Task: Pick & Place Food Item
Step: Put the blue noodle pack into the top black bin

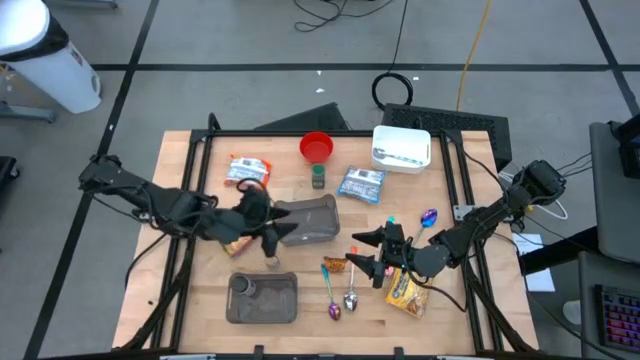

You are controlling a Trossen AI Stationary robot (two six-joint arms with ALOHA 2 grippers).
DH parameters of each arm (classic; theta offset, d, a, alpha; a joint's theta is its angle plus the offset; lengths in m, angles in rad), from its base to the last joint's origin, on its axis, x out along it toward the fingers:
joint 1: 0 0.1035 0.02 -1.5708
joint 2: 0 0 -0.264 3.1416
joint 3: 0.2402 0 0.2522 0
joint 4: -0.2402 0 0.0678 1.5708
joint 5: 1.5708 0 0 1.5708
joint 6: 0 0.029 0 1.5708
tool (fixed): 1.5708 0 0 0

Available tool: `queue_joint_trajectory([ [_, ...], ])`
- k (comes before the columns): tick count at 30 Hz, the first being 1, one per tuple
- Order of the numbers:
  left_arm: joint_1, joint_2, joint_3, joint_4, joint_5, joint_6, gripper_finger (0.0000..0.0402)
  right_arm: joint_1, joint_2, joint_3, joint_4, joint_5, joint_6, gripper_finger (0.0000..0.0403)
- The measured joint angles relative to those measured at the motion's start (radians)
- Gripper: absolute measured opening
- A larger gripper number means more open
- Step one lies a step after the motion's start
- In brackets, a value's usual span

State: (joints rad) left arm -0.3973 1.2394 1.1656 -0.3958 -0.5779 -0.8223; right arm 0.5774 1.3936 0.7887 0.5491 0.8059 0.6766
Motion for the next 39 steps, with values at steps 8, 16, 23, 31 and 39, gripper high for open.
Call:
queue_joint_trajectory([
  [8,0.024,0.082,0.000,0.250,0.002,0.143,0.0244,-0.055,-0.131,0.001,-0.024,0.001,-0.128,0.0325],
  [16,0.079,0.100,0.000,0.312,0.036,0.311,0.0244,-0.300,-0.372,0.002,-0.376,-0.055,0.030,0.0317],
  [23,0.219,0.052,-0.001,0.283,0.153,0.497,0.0244,-0.608,-0.410,0.001,-0.667,-0.383,0.190,0.0287],
  [31,0.447,-0.048,-0.001,0.169,0.349,0.614,0.0244,-0.817,-0.259,0.001,-0.718,-0.523,0.244,0.0268],
  [39,0.593,-0.109,-0.001,0.051,0.530,0.645,0.0244,-0.820,-0.124,0.000,-0.816,-0.535,0.397,0.0274],
])
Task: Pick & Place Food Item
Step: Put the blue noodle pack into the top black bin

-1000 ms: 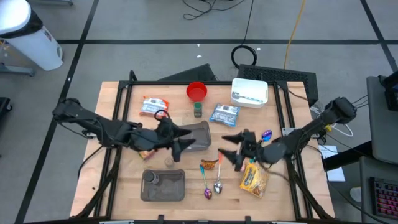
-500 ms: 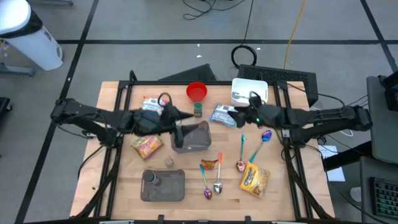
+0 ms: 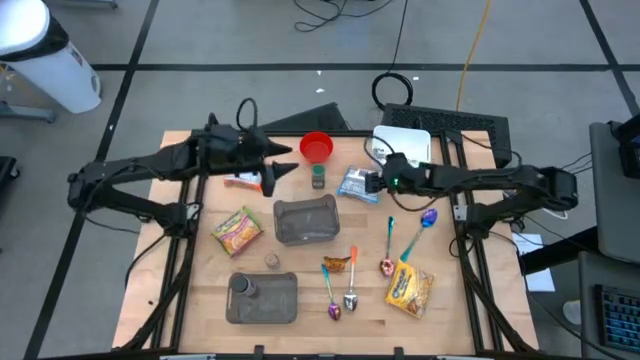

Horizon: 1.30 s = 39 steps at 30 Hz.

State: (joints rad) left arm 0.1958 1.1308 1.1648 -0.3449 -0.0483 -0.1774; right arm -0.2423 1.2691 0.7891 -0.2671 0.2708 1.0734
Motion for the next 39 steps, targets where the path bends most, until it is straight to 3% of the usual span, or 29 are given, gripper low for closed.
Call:
queue_joint_trajectory([
  [4,0.018,-0.001,0.000,-0.060,0.049,-0.001,0.0244,0.028,0.008,-0.001,-0.038,-0.040,0.041,0.0287],
  [13,0.020,0.010,0.000,-0.063,0.044,0.020,0.0244,0.068,-0.026,-0.004,-0.205,-0.021,0.085,0.0301],
  [19,0.031,0.010,0.000,-0.008,-0.002,0.026,0.0244,0.074,-0.026,-0.108,-0.017,-0.012,0.073,0.0289],
  [25,0.070,0.010,0.000,0.006,-0.004,0.017,0.0244,0.074,-0.026,-0.266,0.168,-0.013,0.174,0.0273],
  [33,0.111,0.010,0.000,0.006,0.045,0.014,0.0244,0.074,-0.026,-0.404,0.467,0.019,0.250,0.0243],
  [39,0.120,0.010,0.000,0.006,0.057,0.012,0.0244,0.072,-0.026,-0.437,0.531,0.023,0.268,0.0205],
])
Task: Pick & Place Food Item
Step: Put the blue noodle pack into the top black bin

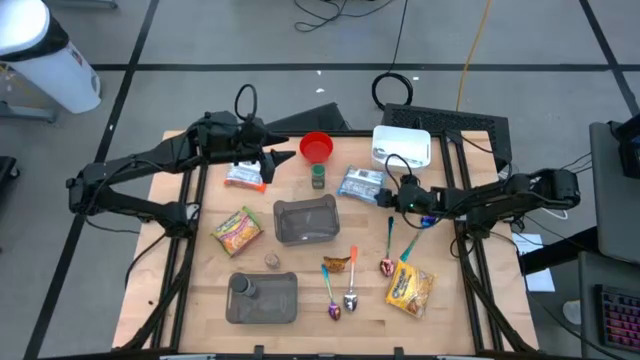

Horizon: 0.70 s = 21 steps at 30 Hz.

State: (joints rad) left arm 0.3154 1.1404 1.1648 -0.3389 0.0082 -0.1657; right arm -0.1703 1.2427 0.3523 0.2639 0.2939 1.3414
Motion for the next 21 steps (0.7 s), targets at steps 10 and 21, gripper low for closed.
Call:
queue_joint_trajectory([
  [10,0.000,0.000,0.000,0.000,0.002,0.001,0.0244,-0.007,0.000,0.000,0.013,0.018,-0.018,0.0113],
  [21,0.000,0.000,0.000,0.000,0.002,-0.011,0.0244,-0.007,0.000,0.000,0.037,-0.034,-0.069,0.0005],
])
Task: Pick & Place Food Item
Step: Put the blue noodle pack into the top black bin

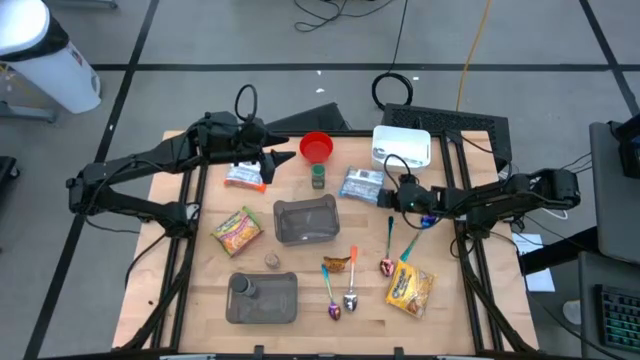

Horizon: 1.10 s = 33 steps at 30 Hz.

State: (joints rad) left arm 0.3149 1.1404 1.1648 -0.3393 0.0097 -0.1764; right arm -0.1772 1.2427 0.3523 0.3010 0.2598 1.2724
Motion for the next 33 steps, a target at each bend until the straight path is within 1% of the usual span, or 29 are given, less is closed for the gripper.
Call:
queue_joint_trajectory([
  [6,0.000,0.000,0.000,0.000,0.000,-0.001,0.0244,0.000,0.000,0.000,0.134,-0.033,-0.038,0.0001],
  [8,0.000,0.000,0.000,0.000,0.000,-0.001,0.0244,0.000,0.000,0.013,0.136,-0.038,-0.041,0.0001],
  [11,0.000,0.000,0.000,0.000,0.000,-0.001,0.0244,0.000,-0.011,0.058,0.096,-0.077,-0.084,0.0000],
  [13,0.000,0.000,0.000,0.000,0.000,-0.001,0.0244,0.000,-0.015,0.107,0.032,-0.089,-0.118,0.0000],
  [16,0.000,0.000,0.000,-0.002,0.000,-0.001,0.0244,-0.006,-0.029,0.202,-0.113,-0.111,-0.191,0.0000],
  [19,-0.001,0.000,0.000,-0.005,0.002,0.000,0.0244,-0.020,-0.050,0.309,-0.301,-0.119,-0.280,0.0000],
  [21,-0.001,0.000,0.000,-0.008,0.014,0.006,0.0244,-0.037,-0.055,0.381,-0.393,-0.137,-0.336,0.0000],
  [29,-0.002,0.000,0.000,-0.008,0.044,0.010,0.0244,-0.138,-0.077,0.660,-0.726,-0.279,-0.481,0.0000],
  [33,-0.003,0.000,0.000,-0.008,0.047,0.008,0.0244,-0.185,-0.077,0.798,-0.882,-0.318,-0.546,0.0000],
])
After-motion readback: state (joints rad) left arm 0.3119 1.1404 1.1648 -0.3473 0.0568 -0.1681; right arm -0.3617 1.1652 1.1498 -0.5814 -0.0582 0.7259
